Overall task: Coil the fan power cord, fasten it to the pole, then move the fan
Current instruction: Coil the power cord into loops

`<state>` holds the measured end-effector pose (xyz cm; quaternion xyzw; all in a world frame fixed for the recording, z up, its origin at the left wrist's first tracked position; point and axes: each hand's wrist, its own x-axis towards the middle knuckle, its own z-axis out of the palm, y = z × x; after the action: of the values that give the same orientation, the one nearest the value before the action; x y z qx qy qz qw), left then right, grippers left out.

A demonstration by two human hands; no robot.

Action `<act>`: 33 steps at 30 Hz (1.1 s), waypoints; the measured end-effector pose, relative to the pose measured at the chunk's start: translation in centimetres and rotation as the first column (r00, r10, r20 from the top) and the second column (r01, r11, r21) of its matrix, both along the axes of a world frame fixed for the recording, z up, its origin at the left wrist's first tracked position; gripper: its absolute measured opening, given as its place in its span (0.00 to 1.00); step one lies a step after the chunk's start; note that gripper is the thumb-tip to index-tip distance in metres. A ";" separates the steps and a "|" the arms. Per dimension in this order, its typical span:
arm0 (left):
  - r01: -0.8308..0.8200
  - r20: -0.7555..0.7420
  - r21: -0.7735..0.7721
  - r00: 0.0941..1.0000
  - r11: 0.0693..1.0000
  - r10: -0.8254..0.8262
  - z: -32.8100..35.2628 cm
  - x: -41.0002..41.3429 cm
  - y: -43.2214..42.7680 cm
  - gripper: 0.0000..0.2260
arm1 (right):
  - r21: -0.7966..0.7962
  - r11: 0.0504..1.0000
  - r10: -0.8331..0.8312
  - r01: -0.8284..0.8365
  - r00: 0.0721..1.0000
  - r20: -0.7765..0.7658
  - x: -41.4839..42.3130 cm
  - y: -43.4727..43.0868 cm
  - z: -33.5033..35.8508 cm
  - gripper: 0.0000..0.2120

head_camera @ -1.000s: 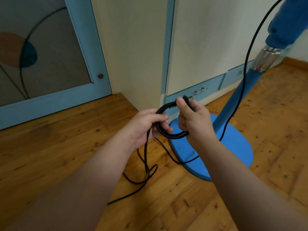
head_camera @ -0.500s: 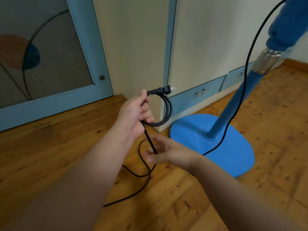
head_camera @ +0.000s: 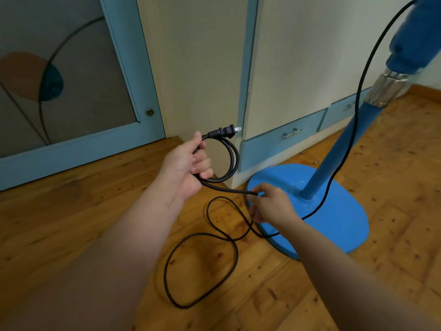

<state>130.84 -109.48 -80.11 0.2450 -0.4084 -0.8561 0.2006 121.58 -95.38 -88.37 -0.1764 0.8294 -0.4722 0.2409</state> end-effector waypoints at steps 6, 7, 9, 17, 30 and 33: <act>0.060 0.076 0.006 0.995 0.998 -0.061 -0.3 -0.1 0.7 0.15 | -0.610 0.721 0.196 0.327 0.748 0.634 0.1 0.0 3.3 0.14; 0.072 0.084 0.004 0.994 0.997 -0.072 -0.3 -0.1 0.8 0.15 | -0.642 0.681 0.247 0.353 0.714 0.655 0.1 0.0 3.8 0.11; 0.098 0.109 0.009 0.989 0.995 -0.098 -0.3 0.0 0.6 0.14 | -0.681 0.624 0.321 0.384 0.668 0.671 0.2 -0.2 4.5 0.16; 0.435 0.316 -0.079 0.864 0.897 -0.391 -0.1 0.1 1.3 0.14 | -0.661 0.727 0.322 0.185 0.758 0.567 -0.1 0.0 4.8 0.27; 0.310 0.354 -0.209 0.908 0.928 -0.223 -1.7 -0.9 2.0 0.05 | -0.592 0.801 0.294 -0.089 0.919 0.261 0.3 -0.1 5.1 0.06; 0.204 0.278 -0.162 0.948 0.966 -0.154 -2.0 -0.8 2.3 0.06 | -0.664 0.740 0.160 0.103 0.933 0.323 0.2 -0.3 5.1 0.05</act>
<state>130.02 -107.22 -82.09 0.2981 -0.5310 -0.7883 0.0883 121.80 -95.70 -83.24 -0.1750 0.5420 -0.7589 0.3156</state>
